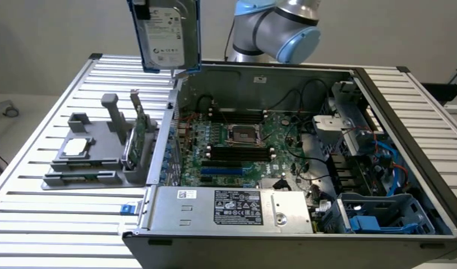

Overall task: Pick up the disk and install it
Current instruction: 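Pick up the disk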

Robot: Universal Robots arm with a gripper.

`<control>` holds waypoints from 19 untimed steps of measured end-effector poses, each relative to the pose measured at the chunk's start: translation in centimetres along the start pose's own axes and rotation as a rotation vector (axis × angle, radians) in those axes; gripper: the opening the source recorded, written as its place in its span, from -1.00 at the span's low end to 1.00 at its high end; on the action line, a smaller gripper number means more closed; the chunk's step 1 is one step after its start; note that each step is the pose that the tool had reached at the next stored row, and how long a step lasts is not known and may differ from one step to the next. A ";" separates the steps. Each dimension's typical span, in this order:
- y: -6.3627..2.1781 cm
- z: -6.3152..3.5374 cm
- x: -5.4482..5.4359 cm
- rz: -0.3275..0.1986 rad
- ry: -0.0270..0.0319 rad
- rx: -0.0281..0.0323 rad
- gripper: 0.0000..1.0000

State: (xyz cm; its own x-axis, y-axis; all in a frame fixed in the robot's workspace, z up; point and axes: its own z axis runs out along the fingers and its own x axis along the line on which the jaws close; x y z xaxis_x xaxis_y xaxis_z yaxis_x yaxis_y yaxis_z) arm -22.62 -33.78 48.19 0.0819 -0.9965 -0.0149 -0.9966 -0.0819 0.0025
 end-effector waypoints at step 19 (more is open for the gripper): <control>-4.36 -0.01 0.5 -0.040 0.0019 0.0217 -0.35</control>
State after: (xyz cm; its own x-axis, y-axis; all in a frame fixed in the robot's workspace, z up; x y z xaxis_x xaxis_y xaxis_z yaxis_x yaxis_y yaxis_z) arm -18.24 -33.88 48.18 0.1214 -0.9925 -0.0127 -0.9924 -0.1212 -0.0198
